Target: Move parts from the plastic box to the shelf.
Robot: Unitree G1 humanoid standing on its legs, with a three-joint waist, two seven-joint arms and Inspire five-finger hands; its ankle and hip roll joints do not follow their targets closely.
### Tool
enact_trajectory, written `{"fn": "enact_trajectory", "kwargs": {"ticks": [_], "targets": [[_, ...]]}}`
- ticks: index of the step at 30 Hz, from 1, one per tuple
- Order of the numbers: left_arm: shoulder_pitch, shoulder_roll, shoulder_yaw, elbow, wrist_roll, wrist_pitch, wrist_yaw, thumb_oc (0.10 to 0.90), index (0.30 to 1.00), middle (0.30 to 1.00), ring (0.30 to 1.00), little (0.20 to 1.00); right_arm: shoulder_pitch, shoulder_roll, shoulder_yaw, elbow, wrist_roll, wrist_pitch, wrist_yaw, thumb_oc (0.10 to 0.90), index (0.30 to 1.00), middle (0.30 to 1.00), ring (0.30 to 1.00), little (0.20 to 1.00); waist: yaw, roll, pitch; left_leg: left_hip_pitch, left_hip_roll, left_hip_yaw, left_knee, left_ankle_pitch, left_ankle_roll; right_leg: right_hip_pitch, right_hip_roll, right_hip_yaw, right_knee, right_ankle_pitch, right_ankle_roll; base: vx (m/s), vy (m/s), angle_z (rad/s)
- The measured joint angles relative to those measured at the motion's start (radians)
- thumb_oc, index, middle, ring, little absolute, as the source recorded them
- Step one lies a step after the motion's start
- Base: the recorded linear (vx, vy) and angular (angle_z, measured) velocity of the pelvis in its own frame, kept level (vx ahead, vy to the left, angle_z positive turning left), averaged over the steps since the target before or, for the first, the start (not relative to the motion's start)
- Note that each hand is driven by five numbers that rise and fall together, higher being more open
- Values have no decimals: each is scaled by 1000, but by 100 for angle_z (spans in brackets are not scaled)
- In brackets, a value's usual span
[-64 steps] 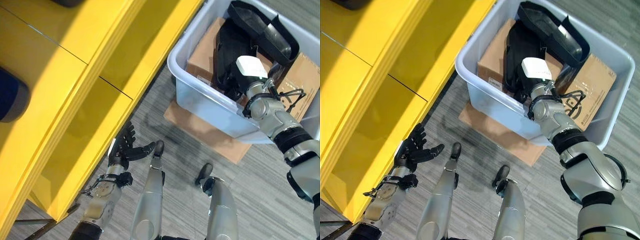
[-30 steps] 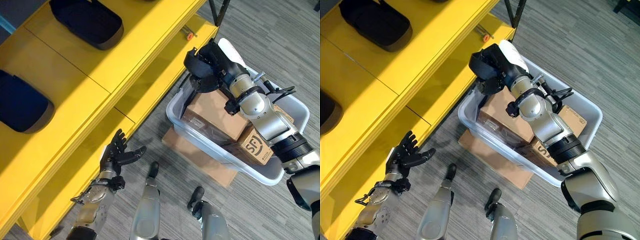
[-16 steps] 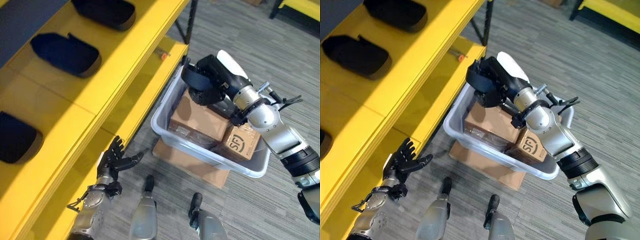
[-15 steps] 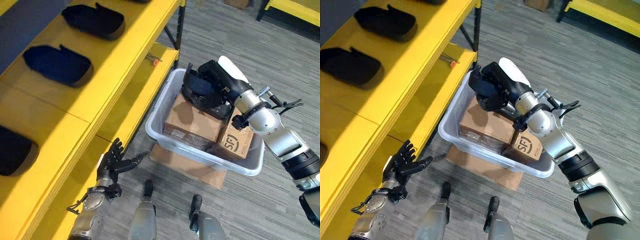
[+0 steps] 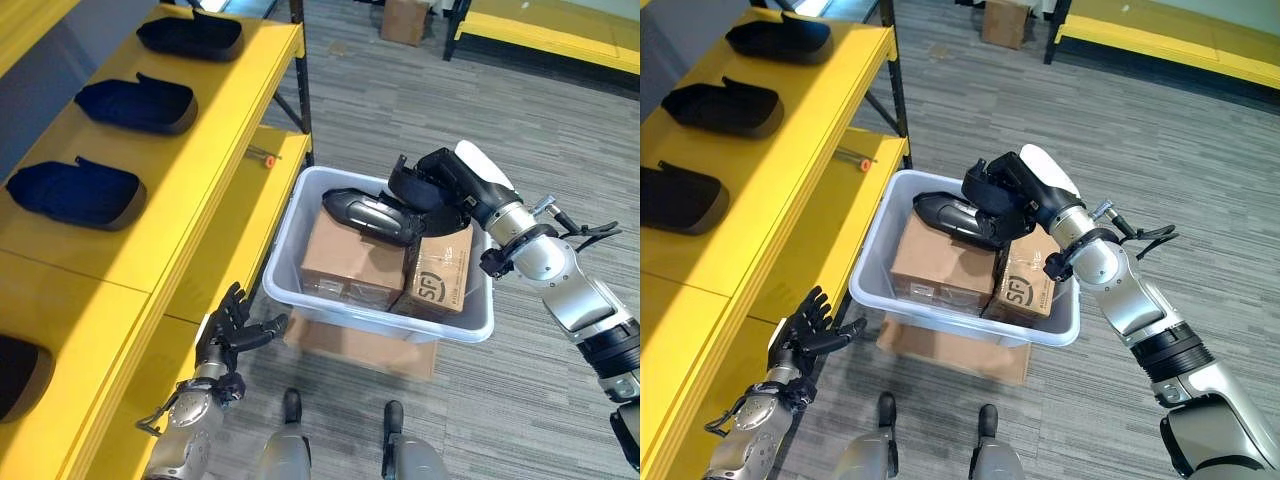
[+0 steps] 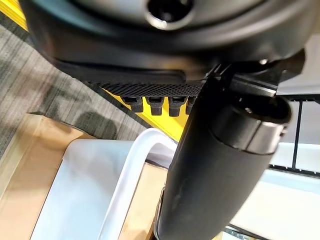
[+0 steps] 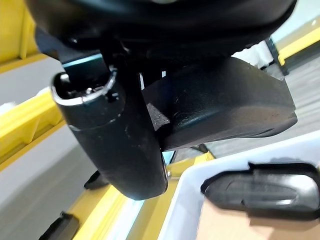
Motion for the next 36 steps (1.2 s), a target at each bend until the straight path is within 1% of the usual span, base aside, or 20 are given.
{"fn": "enact_trajectory", "kwargs": {"ticks": [4,11,16,18,19,20,21,22,23,24,25,26,28,29,31,32,33,34,35,36], "targets": [[9,-3,0,11,0,4,0,900,1000,1000,1000,1000,25,-44,-1,0,-12,-2,2,400,300,300,300,300,-2,12,-34,17,7,10,-12,0,-1,10,7,7,-9,0,0,-41,-74,-7],[16,-37,0,51,1,5,0,900,1000,1000,1000,1000,45,-111,-21,1,-36,-20,2,400,300,300,300,300,-4,24,-41,30,29,-20,-10,7,-11,37,32,-13,1,-10,-13,-92,-112,10],[58,-36,17,61,-12,4,5,900,1000,1000,1000,1000,-1,-139,2,2,-35,-51,-2,400,300,300,300,300,24,32,-40,-35,79,-40,11,35,-49,-106,68,-30,195,-95,-56,-237,-208,2],[77,-36,8,73,-13,5,6,900,1000,1000,1000,1000,-5,-156,10,9,-34,-55,-12,400,300,300,300,300,60,57,-39,-82,95,-68,12,62,-27,-151,97,-66,250,-107,-73,-184,-153,28],[82,-37,10,65,-12,1,-2,900,1000,1000,1000,1000,-16,-174,14,6,-34,-57,-13,400,300,300,300,300,60,63,-39,-91,105,-76,-4,74,-47,-177,89,-77,273,-138,-78,-102,-155,50],[86,-44,11,67,-13,-1,0,900,1000,1000,1000,1000,-25,-189,13,6,-34,-60,-13,400,300,300,300,300,60,90,-31,-108,114,-92,-26,80,-43,-196,90,-109,291,-151,-94,-82,-176,65],[96,-49,11,81,-13,5,3,900,1000,1000,1000,1000,-22,-192,11,5,-33,-59,-17,400,300,300,300,300,78,114,-26,-137,119,-59,-36,69,35,-208,103,-137,328,-152,-101,-82,-176,111],[82,-58,6,90,-13,9,-1,900,1000,1000,1000,1000,43,-204,-27,-15,-33,-58,-29,400,300,300,300,300,73,121,-25,-157,121,-26,-30,14,117,-200,83,-161,323,-167,-127,-44,-210,165],[86,-62,4,89,-13,5,0,900,1000,1000,1000,1000,66,-205,-31,-16,-32,-57,-20,400,300,300,300,300,56,117,-25,-168,121,27,-31,-66,41,-188,33,-225,300,-174,-139,-77,-144,168],[92,-67,0,96,-12,7,-4,900,1000,1000,1000,1000,72,-213,-30,-18,-31,-57,-20,400,300,300,300,300,70,128,-27,-170,102,61,-28,-27,111,-178,26,-260,312,-176,-151,-77,-145,153],[89,-77,-11,101,-13,8,-10,900,1000,1000,1000,1000,98,-228,-39,-22,-31,-55,-18,400,300,300,300,300,59,148,-34,-166,101,119,-8,-19,114,-162,1,-299,305,-190,-148,-178,49,124],[108,-76,-19,91,-13,6,-21,900,1000,1000,1000,1000,117,-226,-39,-23,-31,-54,-18,400,300,300,300,300,58,158,-43,-154,95,140,6,-34,67,-154,-14,-344,304,-196,-159,-134,39,100],[114,-63,-8,86,-13,5,-28,900,1000,1000,1000,1000,108,-221,-38,-43,-35,-54,-18,400,300,300,300,300,91,127,-42,-138,91,87,102,-5,-18,-177,-53,-358,287,-164,-166,-126,38,61],[115,-69,-1,88,-14,5,-28,900,1000,1000,1000,1000,94,-223,-34,-44,-35,-58,-18,400,300,300,300,300,80,99,-48,-105,107,46,146,13,-78,-172,-87,-377,253,-131,-166,-134,71,73],[113,-76,-3,90,-15,6,-41,900,1000,1000,1000,1000,72,-229,-27,-28,-35,-56,-18,400,300,300,300,300,71,90,-45,-35,163,21,199,33,-127,-151,-114,-403,237,-107,-176,-176,116,75],[111,-78,-10,87,-15,6,-46,900,1000,1000,1000,1000,58,-237,-25,-28,-36,-54,-18,400,300,300,300,300,50,89,-45,37,191,21,198,70,-141,-136,-142,-428,253,-106,-174,-123,97,73],[113,-83,-20,88,-14,6,-46,900,1000,1000,1000,1000,51,-250,-25,-30,-36,-54,-21,400,300,300,300,300,32,97,-47,75,187,21,162,180,-102,-137,-165,-439,284,-106,-169,-151,126,95],[80,-92,-44,85,-15,6,-47,900,1000,1000,1000,1000,45,-282,-30,-29,-36,-57,-37,400,300,300,300,300,2,116,-46,139,161,46,85,290,-66,-215,-234,-416,475,-116,-166,-143,114,90],[68,-93,-37,83,-15,5,-46,900,1000,1000,1000,1000,47,-280,-32,-35,-39,-57,-48,400,300,300,300,300,-16,119,-56,136,159,49,40,264,-61,-288,-233,-389,532,-157,-110,-136,123,81],[63,-79,-25,64,-15,3,-42,900,1000,1000,1000,1000,40,-275,-33,-49,-39,-68,-53,400,300,300,300,300,-22,121,-61,125,180,68,-1,249,-64,-302,-184,-408,447,-183,-84,-37,191,130]]}}
